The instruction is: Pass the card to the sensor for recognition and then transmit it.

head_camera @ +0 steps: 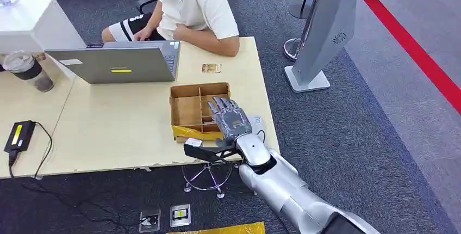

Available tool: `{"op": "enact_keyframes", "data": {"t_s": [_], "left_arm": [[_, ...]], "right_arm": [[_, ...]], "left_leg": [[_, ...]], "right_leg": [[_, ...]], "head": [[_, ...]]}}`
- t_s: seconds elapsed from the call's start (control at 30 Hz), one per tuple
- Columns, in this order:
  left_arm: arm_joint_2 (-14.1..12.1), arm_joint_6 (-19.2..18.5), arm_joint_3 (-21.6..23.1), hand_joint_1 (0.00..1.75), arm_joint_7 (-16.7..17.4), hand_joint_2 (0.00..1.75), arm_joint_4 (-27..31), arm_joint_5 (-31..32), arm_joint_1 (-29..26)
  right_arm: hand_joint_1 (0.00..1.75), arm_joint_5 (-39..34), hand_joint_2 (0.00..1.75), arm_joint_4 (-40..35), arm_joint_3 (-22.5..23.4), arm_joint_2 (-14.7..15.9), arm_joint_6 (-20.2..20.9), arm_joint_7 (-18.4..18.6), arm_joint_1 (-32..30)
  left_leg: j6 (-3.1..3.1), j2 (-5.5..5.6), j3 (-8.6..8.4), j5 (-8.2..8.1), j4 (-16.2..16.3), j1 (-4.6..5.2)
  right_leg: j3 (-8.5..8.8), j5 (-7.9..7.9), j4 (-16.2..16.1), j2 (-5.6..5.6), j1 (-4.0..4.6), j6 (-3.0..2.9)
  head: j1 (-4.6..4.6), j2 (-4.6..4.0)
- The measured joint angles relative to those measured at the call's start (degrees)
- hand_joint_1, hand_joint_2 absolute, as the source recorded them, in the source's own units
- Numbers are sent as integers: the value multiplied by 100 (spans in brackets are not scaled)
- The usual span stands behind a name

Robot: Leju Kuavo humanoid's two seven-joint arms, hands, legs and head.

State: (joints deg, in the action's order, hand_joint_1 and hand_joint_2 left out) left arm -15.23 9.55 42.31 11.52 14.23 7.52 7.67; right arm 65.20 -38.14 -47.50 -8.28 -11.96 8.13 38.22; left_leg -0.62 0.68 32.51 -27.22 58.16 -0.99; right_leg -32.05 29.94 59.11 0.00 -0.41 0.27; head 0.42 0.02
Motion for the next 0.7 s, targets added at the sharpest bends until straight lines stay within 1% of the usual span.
{"op": "enact_keyframes", "data": {"t_s": [0.03, 0.07, 0.37, 0.43, 0.47, 0.63, 0.7], "left_arm": [[0, 7, 0, 0, 0, 175, 0, -4, -3], [0, 13, 0, 0, 0, 175, 0, -11, -8], [0, 39, 0, 0, 0, 175, 0, -15, -40], [0, 39, 0, 0, 0, 175, 0, -15, -42], [0, 39, 0, 0, 0, 175, 0, -15, -42], [0, 37, 0, 0, 0, 175, 0, -15, -44], [0, 37, 0, 0, 0, 175, 0, -15, -43]], "right_arm": [[19, -2, 175, 0, 2, -7, -17, -18, 0], [21, -4, 175, 2, 2, -11, -31, -31, 1], [21, -24, 175, 42, 11, -94, -83, -94, 7], [31, -24, 175, 44, 11, -101, -85, -94, 7], [40, -24, 175, 44, 11, -103, -87, -94, 7], [52, -24, 175, 57, 11, -120, -140, -131, 8], [52, -22, 175, 79, 11, -136, -155, -162, 10]], "left_leg": [[0, 0, 0, 0, 0, 0], [0, 0, 0, 0, 0, 0], [0, 1, 0, 0, 0, 0], [0, 1, 0, 0, 0, 0], [0, 1, 0, 0, 0, 0], [0, 1, 0, 0, 0, 0], [0, 1, 0, 0, 0, 0]], "right_leg": [[0, 0, 0, 0, 0, 0], [1, 0, 0, -1, 0, 0], [1, 0, 0, -1, 0, 0], [1, 0, 0, 0, 0, 0], [1, 0, 0, 0, 0, 0], [1, 0, 0, 0, 0, 0], [1, 0, 0, -1, 0, 0]], "head": [[0, 0], [0, 0], [2, 0], [2, 0], [0, 0], [0, 0], [0, 0]]}}
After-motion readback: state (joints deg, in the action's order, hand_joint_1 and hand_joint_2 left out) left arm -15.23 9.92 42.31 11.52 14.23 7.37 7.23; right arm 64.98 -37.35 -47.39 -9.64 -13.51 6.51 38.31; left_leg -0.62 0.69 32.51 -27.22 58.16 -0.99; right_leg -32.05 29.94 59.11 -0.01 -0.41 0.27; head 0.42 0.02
